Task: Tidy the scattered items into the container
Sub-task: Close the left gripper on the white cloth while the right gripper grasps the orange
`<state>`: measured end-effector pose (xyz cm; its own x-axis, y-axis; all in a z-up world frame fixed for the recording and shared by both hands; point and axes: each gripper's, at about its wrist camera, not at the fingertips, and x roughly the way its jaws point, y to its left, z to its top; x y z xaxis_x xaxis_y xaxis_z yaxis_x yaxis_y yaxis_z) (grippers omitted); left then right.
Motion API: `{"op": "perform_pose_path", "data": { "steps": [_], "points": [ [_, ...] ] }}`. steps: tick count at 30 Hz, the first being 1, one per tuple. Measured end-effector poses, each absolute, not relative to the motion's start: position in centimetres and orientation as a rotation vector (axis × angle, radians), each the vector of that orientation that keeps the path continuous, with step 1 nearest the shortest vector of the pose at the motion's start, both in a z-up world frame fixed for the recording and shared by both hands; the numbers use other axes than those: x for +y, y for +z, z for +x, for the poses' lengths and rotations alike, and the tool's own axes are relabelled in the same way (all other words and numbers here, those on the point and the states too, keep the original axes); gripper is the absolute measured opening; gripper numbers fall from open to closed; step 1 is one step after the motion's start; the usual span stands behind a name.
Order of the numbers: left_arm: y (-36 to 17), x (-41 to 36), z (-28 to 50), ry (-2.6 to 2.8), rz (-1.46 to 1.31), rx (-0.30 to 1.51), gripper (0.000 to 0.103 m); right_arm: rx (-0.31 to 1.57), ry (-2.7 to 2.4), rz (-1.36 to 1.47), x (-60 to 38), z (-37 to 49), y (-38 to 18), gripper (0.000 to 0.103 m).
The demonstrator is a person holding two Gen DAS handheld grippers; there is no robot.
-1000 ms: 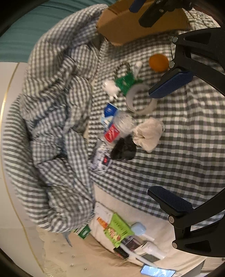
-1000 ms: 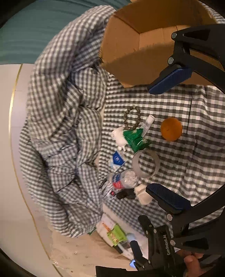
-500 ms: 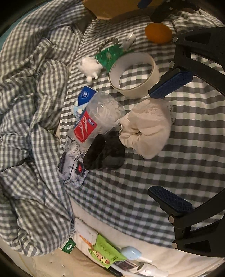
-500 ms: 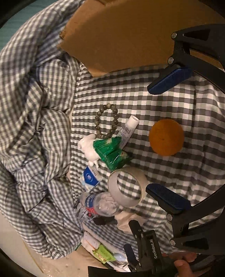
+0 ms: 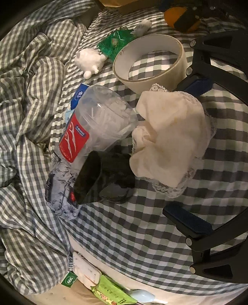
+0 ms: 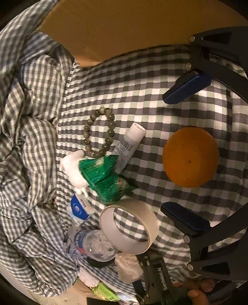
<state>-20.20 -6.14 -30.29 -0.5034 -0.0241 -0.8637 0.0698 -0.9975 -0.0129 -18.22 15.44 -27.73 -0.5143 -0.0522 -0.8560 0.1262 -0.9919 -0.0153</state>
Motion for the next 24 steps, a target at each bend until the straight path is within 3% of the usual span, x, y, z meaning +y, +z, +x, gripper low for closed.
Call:
{"op": "perform_pose_path", "data": {
  "steps": [2,4,7,10,16,18,22,24],
  "points": [
    [-30.1,-6.1,-20.1,-2.692,1.523,0.079,0.1,0.115,-2.64,1.501,15.4,-18.3,-28.1,0.103],
    [-29.8,-6.2,-19.9,-2.711,1.498,0.085,0.086,0.117,-2.637,1.501,15.3,-18.3,-28.3,0.103],
    [-29.2,-6.3,-19.6,-2.721,1.465,0.093,0.05,0.113,-2.623,1.513,15.2,-18.2,-28.7,0.103],
    [-28.6,-6.7,-19.0,-2.736,1.436,0.119,0.033,0.087,-2.594,1.518,15.1,-18.2,-29.0,0.103],
    [-26.8,-7.8,-18.1,-2.75,1.379,0.109,0.023,0.104,-2.588,1.511,14.5,-18.4,-29.5,0.1],
    [-26.1,-8.2,-17.8,-2.753,1.363,0.112,0.023,0.107,-2.589,1.512,14.4,-18.5,-29.5,0.091],
    [-24.8,-9.1,-17.4,-2.757,1.326,0.125,0.023,0.147,-2.599,1.514,14.4,-18.2,-29.2,0.059],
    [-24.2,-9.3,-17.2,-2.758,1.314,0.133,0.023,0.13,-2.601,1.515,14.9,-17.9,-29.0,0.057]
  ]
}}
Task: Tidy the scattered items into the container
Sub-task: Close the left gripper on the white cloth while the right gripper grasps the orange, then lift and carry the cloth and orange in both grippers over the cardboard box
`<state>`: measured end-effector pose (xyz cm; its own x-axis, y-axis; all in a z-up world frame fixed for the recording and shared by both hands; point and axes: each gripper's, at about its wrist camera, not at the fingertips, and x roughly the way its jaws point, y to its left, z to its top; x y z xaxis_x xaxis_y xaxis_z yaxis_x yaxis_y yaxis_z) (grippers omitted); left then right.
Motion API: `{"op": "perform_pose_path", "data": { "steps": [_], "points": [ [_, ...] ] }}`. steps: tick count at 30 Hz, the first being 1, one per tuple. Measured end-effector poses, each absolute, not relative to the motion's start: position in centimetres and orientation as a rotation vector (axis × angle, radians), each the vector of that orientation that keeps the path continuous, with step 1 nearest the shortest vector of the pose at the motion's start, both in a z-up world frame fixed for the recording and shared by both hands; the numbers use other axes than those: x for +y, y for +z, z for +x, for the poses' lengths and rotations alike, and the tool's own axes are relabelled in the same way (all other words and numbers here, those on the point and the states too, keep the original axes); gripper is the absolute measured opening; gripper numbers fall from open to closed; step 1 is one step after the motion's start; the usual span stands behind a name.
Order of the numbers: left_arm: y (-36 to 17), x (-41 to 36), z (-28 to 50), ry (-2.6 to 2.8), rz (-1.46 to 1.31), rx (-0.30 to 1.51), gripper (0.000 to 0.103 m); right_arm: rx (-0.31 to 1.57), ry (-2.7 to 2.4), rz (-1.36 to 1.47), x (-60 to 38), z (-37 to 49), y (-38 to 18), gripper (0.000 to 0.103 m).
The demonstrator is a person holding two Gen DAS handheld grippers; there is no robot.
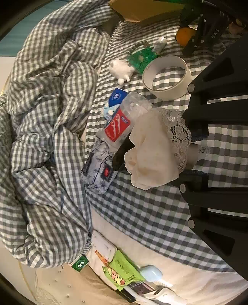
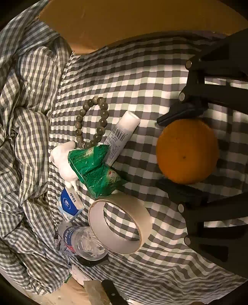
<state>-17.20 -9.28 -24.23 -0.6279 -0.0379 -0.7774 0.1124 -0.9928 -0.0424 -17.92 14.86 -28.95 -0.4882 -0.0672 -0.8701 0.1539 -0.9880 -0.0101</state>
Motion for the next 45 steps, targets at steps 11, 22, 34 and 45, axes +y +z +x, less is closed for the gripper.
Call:
{"op": "perform_pose_path", "data": {
  "steps": [11,22,34,45],
  "points": [
    [-20.5,-8.9,-14.8,-2.788,1.261,0.142,0.023,0.023,-2.552,1.492,16.0,-15.4,-28.1,0.056],
    [-14.2,-6.9,-11.8,-2.865,1.137,0.12,0.023,-0.009,-2.611,1.272,16.3,-11.5,-18.8,0.056],
    [-6.0,-0.7,-7.3,-2.997,0.984,0.061,0.023,-0.053,-2.747,0.996,21.2,-5.3,-7.7,0.056],
    [-2.5,7.6,-4.5,-3.129,0.939,-0.016,0.023,-0.118,-2.853,0.9,27.8,-1.4,-3.8,0.056]
  ]
}}
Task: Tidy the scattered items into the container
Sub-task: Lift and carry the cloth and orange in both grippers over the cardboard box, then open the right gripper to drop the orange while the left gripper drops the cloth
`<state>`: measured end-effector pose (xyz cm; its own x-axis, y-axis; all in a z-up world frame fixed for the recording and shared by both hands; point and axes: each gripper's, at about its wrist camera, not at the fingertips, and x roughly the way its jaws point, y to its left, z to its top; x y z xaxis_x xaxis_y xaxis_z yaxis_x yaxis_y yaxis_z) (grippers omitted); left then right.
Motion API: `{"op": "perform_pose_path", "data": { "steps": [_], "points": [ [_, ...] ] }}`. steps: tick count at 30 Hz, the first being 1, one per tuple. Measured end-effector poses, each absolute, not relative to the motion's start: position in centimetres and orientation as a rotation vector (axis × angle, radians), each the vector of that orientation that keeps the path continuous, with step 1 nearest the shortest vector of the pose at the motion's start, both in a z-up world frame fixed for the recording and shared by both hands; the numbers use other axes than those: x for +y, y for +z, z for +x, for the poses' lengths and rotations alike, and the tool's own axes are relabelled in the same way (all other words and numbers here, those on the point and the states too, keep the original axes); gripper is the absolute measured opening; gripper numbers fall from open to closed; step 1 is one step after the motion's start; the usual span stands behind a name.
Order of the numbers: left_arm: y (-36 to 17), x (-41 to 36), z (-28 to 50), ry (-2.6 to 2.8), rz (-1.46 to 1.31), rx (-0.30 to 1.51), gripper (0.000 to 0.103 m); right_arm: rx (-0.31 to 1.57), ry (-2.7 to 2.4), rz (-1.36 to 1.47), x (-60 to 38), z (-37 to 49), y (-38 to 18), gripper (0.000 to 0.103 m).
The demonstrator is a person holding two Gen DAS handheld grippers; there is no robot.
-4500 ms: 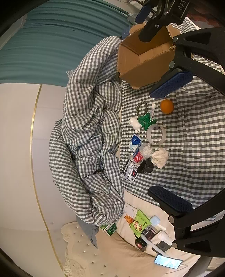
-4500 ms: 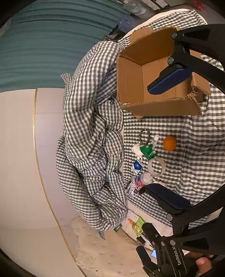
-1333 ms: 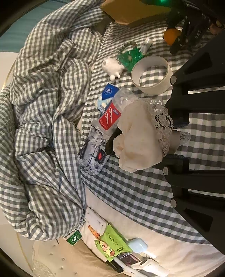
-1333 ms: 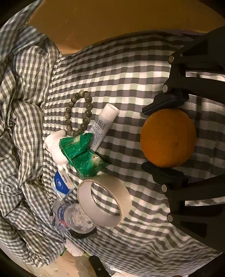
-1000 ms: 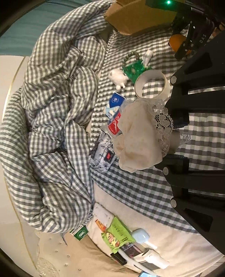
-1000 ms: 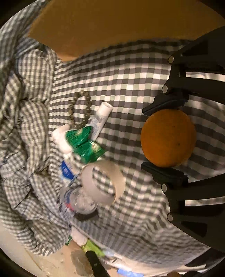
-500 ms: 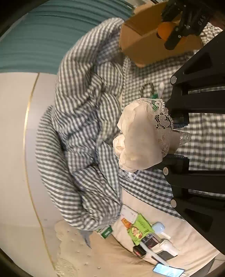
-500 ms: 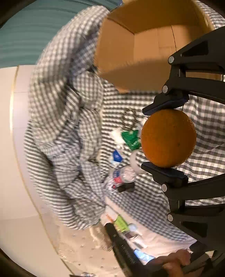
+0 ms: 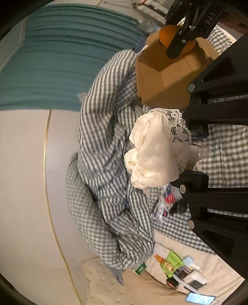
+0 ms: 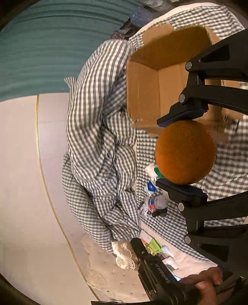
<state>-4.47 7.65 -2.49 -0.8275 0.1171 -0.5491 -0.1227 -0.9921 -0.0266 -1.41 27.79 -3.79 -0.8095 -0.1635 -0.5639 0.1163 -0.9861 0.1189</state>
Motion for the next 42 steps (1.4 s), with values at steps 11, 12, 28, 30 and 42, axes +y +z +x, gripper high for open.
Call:
{"op": "perform_pose_path", "data": {
  "steps": [11,12,28,30,42],
  "points": [
    [-2.3,15.1,-4.0,2.772,-0.839,0.022,0.023,-0.142,-2.969,0.961,35.5,-0.5,-3.8,0.056],
    [-2.3,15.7,-4.0,2.765,-0.837,0.027,0.023,-0.147,-2.975,0.969,36.1,-0.6,-4.0,0.056],
    [-5.0,23.3,-6.6,2.671,-0.91,0.113,0.023,-0.283,-2.997,1.116,43.9,-2.9,-9.0,0.056],
    [-5.2,24.0,-6.7,2.663,-0.913,0.122,0.023,-0.289,-3.006,1.121,44.4,-2.9,-9.2,0.056],
    [-7.0,28.5,-7.2,2.585,-0.957,0.17,0.023,-0.337,-3.167,0.946,47.8,-0.4,-5.8,0.09]
  ]
}}
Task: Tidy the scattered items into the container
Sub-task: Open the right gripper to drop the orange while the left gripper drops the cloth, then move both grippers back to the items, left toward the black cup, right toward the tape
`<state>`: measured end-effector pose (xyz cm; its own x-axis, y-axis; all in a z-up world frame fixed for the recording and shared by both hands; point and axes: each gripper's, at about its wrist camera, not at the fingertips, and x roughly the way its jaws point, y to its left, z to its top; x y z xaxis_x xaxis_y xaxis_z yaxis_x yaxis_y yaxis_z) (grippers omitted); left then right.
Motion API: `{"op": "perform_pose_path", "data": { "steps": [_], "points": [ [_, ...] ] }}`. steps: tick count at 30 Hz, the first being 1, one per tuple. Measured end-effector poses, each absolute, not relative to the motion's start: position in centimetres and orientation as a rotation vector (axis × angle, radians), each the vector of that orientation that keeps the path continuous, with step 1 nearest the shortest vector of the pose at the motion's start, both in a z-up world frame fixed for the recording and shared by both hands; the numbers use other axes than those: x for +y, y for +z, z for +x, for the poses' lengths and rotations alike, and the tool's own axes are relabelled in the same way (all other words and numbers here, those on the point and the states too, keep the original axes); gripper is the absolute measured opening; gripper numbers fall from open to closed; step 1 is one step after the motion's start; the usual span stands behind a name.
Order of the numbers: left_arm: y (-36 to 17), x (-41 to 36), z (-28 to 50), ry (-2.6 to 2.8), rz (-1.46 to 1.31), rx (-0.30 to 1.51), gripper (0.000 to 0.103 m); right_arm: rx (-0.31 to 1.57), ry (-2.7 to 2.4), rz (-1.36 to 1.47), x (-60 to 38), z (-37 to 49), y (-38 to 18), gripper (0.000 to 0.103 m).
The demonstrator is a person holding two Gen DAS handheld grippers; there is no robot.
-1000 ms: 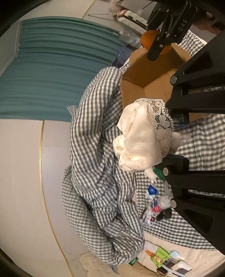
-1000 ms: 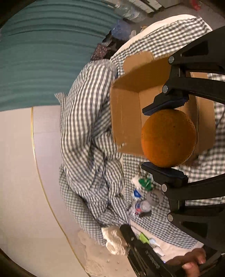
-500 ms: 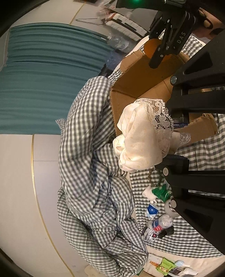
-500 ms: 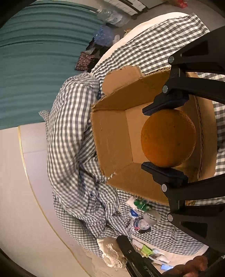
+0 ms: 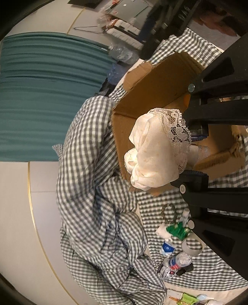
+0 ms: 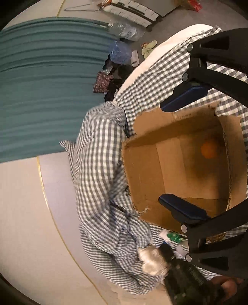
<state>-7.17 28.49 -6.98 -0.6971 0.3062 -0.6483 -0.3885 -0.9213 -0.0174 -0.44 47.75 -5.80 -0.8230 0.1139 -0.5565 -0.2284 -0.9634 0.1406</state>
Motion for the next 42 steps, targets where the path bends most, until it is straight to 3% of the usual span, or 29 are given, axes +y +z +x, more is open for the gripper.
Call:
{"op": "perform_pose_path", "data": {
  "steps": [8,11,12,13,15,18,42],
  "points": [
    [-8.5,31.4,-7.5,2.511,-0.979,0.199,0.023,0.35,2.795,-0.845,49.6,0.2,-6.5,0.091],
    [-8.7,32.1,-7.9,2.479,-0.993,0.188,0.031,0.335,2.792,-0.823,49.8,0.7,-6.2,0.091],
    [-8.7,32.3,-8.0,2.458,-1.003,0.176,0.048,0.333,2.791,-0.821,49.8,0.7,-6.1,0.091],
    [-8.6,32.4,-8.0,2.449,-1.008,0.162,0.072,0.329,2.786,-0.821,49.9,0.8,-5.9,0.092],
    [-8.3,32.2,-7.9,2.46,-0.991,0.13,0.09,0.326,2.775,-0.813,50.0,0.7,-5.8,0.094],
    [-7.7,31.6,-7.7,2.469,-0.972,0.11,0.099,0.351,2.766,-0.815,49.9,0.5,-5.7,0.096],
    [-2.7,16.0,-4.6,2.699,-0.875,0.014,0.102,0.247,2.924,-0.701,37.6,1.5,-0.6,0.103]
  ]
}}
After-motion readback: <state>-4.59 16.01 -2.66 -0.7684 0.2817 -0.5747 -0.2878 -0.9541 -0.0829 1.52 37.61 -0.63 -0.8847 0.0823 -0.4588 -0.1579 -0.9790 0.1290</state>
